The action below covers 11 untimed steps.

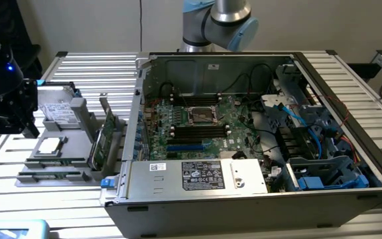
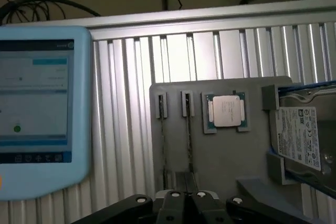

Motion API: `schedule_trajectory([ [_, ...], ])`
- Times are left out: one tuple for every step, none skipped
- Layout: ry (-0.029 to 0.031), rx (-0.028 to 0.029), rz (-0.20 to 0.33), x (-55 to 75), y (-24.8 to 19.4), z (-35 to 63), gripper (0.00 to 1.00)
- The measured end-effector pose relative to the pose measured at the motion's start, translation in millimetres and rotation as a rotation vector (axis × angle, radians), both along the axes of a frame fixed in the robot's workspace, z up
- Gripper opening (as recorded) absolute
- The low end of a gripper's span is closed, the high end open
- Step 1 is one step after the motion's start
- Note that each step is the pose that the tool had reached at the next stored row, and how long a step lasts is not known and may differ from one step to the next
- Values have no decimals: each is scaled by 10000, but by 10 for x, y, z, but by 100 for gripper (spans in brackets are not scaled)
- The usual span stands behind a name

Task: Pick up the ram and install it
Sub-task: 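Pick up the ram and move it above insertion slot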

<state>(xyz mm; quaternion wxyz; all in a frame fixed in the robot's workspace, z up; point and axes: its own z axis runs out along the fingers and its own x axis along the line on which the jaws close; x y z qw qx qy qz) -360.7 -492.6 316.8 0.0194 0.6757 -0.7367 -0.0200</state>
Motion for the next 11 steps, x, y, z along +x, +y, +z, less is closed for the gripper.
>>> schedule_trajectory([
  [0,-1,3,0,0,0,11],
  [0,-2,3,-1,0,0,11],
  [1,-4,3,-1,0,0,11],
  [-3,-5,35,-1,0,0,11],
  [-19,-4,107,-1,1,0,11],
  [-47,-4,203,-1,1,0,11],
  [-87,-5,317,-1,1,1,11],
  [-119,-5,413,0,1,1,11],
  [-159,-5,507,0,0,0,11],
  [-168,-3,545,0,0,-1,11],
  [-169,-4,565,0,0,-2,11],
])
